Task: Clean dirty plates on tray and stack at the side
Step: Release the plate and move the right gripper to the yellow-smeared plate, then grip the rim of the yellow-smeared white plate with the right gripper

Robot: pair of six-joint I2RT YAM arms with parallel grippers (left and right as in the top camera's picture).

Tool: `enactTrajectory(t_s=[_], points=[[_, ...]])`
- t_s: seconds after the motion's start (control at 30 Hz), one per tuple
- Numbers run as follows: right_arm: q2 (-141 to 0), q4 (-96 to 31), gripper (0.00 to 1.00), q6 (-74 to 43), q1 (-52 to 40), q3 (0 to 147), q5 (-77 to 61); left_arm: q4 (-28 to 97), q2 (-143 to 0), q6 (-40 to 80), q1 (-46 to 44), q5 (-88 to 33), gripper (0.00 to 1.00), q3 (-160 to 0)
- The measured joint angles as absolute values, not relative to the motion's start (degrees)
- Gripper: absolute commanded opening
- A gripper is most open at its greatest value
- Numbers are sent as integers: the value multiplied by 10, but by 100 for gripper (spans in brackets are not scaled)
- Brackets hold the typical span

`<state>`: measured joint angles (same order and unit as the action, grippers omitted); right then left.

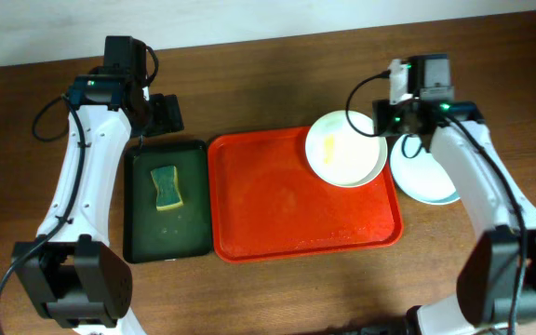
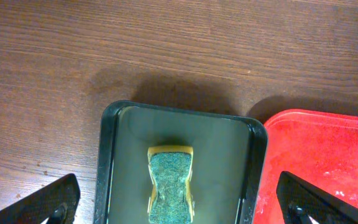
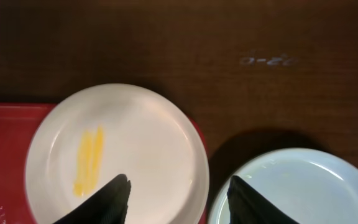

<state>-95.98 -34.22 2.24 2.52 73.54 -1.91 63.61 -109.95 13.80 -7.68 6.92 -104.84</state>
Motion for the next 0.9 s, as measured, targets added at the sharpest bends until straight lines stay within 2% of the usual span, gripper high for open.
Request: enactTrajectory(t_s=[0.2,0.4,0.63,0.73,0.9], points=[[-1020,-317,35,29,26,735,2,636,-1100,138,-77,69,99,-1048],[-1088,-306,35,30,26,735,13,636,-1100,138,-77,69,99,-1048],[-1097,-298,34,30,26,735,30,636,-1100,138,-77,69,99,-1048],[-1098,-273,25,30,26,721,30,636,-1100,138,-77,69,99,-1048],[-1099,-270,25,30,26,713,32,636,-1100,138,-77,69,99,-1048]])
